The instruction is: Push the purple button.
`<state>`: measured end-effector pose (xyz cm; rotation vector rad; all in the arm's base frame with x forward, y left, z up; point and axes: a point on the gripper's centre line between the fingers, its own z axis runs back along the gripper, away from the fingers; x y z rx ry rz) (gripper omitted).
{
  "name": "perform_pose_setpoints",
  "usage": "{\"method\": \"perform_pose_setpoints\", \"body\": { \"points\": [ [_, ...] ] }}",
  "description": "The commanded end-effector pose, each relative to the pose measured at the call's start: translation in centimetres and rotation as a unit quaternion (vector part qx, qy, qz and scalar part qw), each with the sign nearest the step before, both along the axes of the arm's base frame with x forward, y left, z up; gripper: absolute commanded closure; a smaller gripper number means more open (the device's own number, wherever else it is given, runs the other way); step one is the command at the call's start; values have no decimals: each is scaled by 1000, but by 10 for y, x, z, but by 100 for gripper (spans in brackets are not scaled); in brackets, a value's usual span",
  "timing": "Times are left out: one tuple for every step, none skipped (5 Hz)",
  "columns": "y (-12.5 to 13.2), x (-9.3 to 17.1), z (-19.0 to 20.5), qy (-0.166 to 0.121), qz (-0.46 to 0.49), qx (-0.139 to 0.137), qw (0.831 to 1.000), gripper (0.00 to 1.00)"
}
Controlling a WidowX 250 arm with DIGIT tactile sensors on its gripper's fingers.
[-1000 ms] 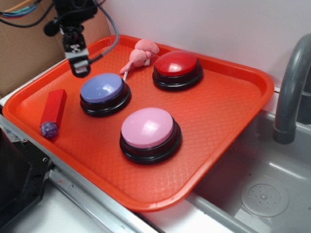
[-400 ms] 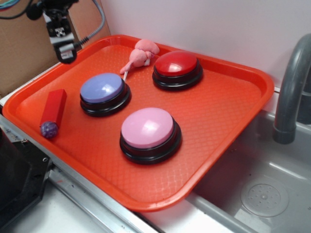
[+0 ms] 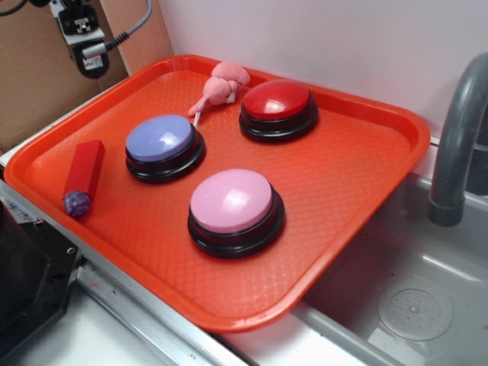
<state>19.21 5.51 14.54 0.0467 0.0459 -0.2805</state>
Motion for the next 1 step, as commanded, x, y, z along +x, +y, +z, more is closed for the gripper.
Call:
{"method": "perform_pose_setpoints", "body": {
  "points": [
    [5,2,23,-37,30,-5,999,0]
  ]
}}
